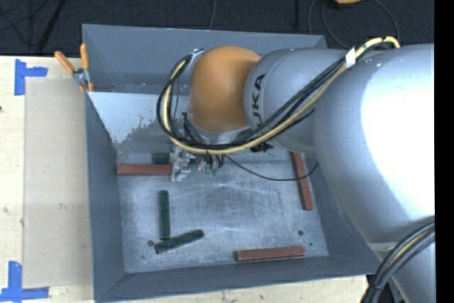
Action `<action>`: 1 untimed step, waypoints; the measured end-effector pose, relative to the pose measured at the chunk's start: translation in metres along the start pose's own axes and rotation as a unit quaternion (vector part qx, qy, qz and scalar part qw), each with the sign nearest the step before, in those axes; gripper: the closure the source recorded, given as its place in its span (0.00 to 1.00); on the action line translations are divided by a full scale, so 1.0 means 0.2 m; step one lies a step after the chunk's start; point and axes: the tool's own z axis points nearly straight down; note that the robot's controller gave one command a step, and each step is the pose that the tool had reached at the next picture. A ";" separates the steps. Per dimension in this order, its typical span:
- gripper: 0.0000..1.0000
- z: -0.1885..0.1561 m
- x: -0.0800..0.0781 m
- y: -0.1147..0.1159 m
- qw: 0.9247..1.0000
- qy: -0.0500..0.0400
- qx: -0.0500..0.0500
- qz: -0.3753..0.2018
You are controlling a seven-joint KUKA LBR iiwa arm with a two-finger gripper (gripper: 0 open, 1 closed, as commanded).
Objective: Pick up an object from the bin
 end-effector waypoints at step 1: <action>1.00 -0.19 0.03 0.00 1.000 0.017 0.006 0.021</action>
Offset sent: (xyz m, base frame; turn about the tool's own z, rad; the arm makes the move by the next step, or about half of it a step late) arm -0.0041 -0.0018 0.1194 0.0479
